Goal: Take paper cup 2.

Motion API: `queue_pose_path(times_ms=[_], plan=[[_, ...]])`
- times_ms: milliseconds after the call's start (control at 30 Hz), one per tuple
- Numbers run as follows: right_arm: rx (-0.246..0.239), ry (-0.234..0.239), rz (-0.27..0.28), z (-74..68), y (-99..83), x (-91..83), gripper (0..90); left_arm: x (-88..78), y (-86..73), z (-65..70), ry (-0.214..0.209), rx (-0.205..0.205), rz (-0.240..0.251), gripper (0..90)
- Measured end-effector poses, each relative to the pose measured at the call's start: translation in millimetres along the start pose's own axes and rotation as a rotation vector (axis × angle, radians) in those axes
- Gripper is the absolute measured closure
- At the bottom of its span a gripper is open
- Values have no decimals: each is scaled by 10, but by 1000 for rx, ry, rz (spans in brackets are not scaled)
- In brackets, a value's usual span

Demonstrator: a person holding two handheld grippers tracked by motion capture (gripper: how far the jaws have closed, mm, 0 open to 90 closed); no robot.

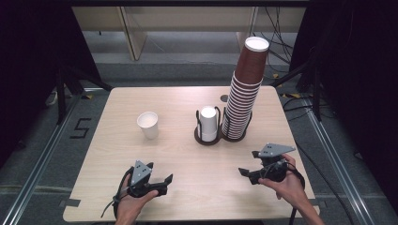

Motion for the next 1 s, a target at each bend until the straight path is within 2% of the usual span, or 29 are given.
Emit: queue_pose_path(times_ms=[33,133,167,233,267,300,333,367,433,500,533,567,633,700,767,867,933,967,1000], plan=[[9,-9,10,18,27,-23,169,-8,-11,20,7,7,-3,146],[26,4,60,95,157,-124,171,1,-57,76,-12,19,-16,146],[44,-21,86,150,249,-187,164,3,-72,98,-16,27,-23,146],[41,-25,91,176,286,-213,165,3,-92,117,-16,43,-35,146],[42,-25,114,213,344,-241,165,10,-99,125,-23,49,-38,146],[39,-54,130,260,401,-282,164,13,-101,128,-25,51,-38,146],[37,-59,146,300,463,-316,161,10,-97,126,-24,51,-37,146],[55,-58,172,327,544,-350,161,3,-94,123,-21,54,-39,146],[50,-90,207,422,724,-447,159,6,-90,111,-23,58,-32,146],[35,-105,215,467,788,-482,159,15,-101,99,-25,56,-34,146],[45,-95,221,486,846,-507,160,17,-109,90,-27,59,-42,146],[47,-106,251,559,976,-562,161,24,-119,95,-26,47,-46,146],[58,-111,260,573,1014,-577,161,29,-134,89,-30,58,-53,146],[56,-110,277,630,1171,-637,161,41,-153,91,-37,71,-65,146],[50,-126,274,649,1203,-658,160,43,-157,98,-36,69,-68,146],[73,-116,283,677,1347,-695,158,46,-157,100,-38,68,-66,146],[44,-132,290,704,1433,-711,157,42,-154,98,-41,74,-65,147],[58,-119,299,702,1514,-730,156,41,-153,96,-42,75,-67,147],[58,-119,299,702,1514,-730,156,43,-153,98,-40,68,-65,147]])
Point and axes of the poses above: each handheld gripper's, and its own axes: x roughly forward along the jaws, y roughly out of its top, z roughly to its right, the point moved 5 cm from there along x, roughly forward along the jaws, and after that the axes turned 6 degrees about y, right-handed, at the moved point
